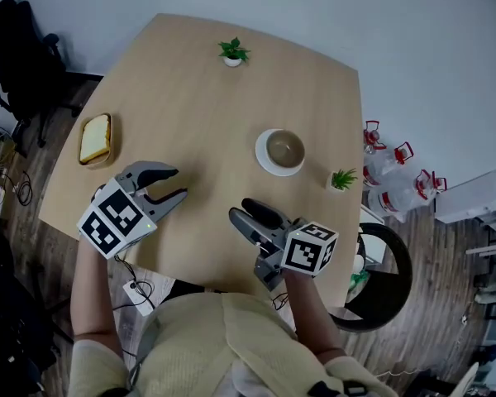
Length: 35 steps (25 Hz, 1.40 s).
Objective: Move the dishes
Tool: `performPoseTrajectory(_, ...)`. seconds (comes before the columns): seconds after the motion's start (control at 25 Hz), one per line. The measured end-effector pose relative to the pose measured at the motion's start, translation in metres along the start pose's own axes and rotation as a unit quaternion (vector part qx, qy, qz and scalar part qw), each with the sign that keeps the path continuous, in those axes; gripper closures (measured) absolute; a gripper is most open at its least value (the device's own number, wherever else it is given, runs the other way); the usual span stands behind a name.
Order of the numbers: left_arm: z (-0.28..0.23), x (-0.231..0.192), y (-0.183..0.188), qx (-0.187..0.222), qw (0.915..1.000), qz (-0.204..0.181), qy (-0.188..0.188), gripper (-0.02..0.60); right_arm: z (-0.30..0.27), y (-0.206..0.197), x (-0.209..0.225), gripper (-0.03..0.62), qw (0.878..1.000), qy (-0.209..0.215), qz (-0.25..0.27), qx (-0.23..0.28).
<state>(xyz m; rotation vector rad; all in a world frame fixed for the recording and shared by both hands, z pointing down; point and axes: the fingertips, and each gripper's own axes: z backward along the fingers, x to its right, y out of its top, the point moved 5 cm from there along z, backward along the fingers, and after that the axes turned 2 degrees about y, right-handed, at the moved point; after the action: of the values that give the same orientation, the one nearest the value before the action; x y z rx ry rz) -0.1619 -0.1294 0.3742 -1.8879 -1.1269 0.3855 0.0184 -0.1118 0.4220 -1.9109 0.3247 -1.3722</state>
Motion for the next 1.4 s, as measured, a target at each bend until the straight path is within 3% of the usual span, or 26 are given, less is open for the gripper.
performPoseTrajectory(0.2, -0.004, 0.009, 0.005, 0.05, 0.9967, 0.034, 0.054, 0.435, 0.006, 0.007, 0.006, 0.361, 0.998, -0.03, 0.047, -0.001)
performPoseTrajectory(0.4, -0.011, 0.019, 0.008, 0.112, 0.984, 0.107, 0.088, 0.443, 0.016, 0.024, 0.021, 0.363, 0.981, -0.098, 0.165, -0.016)
performPoseTrajectory(0.52, -0.021, 0.03, 0.005, 0.119, 0.9798, 0.14, 0.078, 0.452, 0.022, 0.034, 0.034, 0.373, 0.959, -0.147, 0.24, -0.029)
performPoseTrajectory(0.64, -0.032, 0.039, 0.003, 0.113, 0.9797, 0.149, 0.071, 0.453, 0.027, 0.044, 0.05, 0.378, 0.937, -0.188, 0.289, -0.046)
performPoseTrajectory(0.84, -0.037, 0.036, 0.0, 0.124, 0.9687, 0.192, 0.097, 0.462, 0.028, 0.057, 0.08, 0.398, 0.901, -0.242, 0.348, -0.088)
performPoseTrajectory(1.04, -0.044, 0.033, -0.011, 0.128, 0.9527, 0.256, 0.103, 0.465, 0.02, 0.057, 0.113, 0.42, 0.851, -0.274, 0.415, -0.166)
performPoseTrajectory(1.4, -0.051, 0.042, -0.018, 0.111, 0.9499, 0.279, 0.085, 0.471, -0.003, 0.05, 0.154, 0.45, 0.768, -0.294, 0.495, -0.282)
